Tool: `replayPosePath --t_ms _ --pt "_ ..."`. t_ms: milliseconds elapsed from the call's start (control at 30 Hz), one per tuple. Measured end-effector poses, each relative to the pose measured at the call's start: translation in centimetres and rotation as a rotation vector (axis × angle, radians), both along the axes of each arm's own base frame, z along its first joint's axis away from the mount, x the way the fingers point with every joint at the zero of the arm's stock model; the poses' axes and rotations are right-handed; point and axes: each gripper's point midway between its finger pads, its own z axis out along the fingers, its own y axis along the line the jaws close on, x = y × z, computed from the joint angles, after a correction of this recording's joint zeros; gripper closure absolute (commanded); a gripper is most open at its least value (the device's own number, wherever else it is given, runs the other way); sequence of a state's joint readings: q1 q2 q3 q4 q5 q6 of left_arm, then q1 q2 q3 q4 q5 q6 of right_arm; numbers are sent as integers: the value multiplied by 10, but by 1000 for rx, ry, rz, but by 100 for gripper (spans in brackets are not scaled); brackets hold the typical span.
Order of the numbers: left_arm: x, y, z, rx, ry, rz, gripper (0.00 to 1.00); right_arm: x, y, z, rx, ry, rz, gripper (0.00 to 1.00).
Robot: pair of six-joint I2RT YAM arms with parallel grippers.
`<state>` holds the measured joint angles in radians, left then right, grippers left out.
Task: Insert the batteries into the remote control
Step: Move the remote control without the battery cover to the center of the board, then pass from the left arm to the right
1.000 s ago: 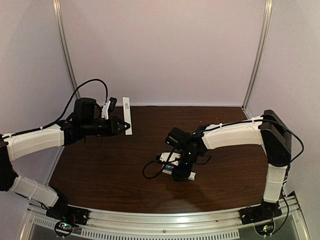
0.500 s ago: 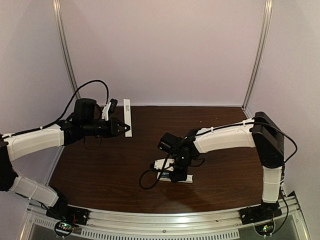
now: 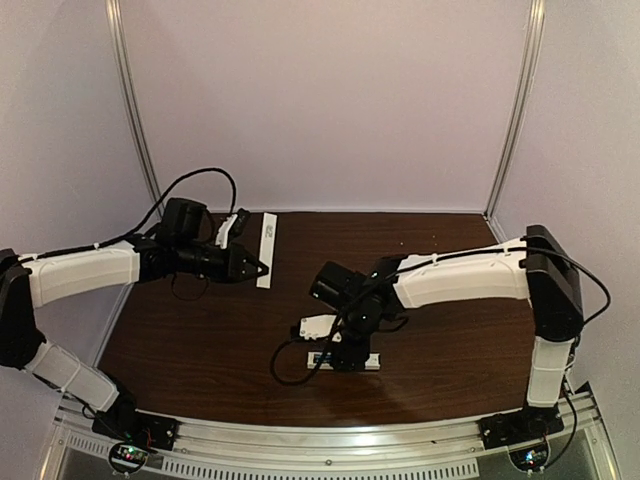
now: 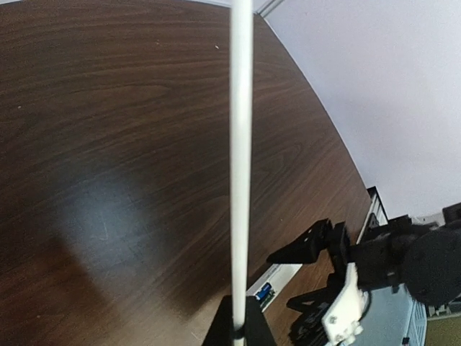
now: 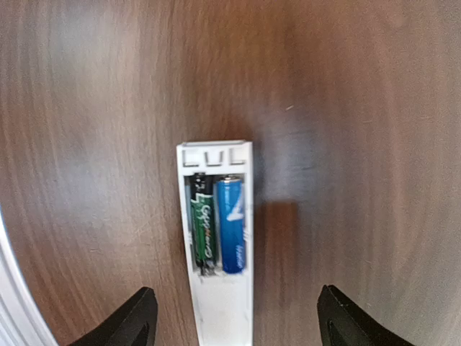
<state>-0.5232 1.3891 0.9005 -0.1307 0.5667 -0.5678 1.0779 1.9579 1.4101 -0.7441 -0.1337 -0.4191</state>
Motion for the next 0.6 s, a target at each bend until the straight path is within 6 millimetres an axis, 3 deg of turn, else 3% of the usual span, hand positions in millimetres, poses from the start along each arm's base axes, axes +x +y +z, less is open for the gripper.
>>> replayPosePath --t_ms 67,233,333,433,600 --pt "-4 -5 0 3 7 -51 100 3 4 33 81 -43 -17 21" --pt "-22 -16 5 4 -3 -214 100 11 6 171 452 -168 -106 22" --pt "-43 -26 5 7 -22 -341 100 19 -7 228 632 -179 -175 24" --pt "-76 -39 1 21 -42 -486 100 31 -19 248 755 -103 -258 28" --pt "-131 -62 2 45 -116 -730 100 33 -23 227 822 136 -363 35"
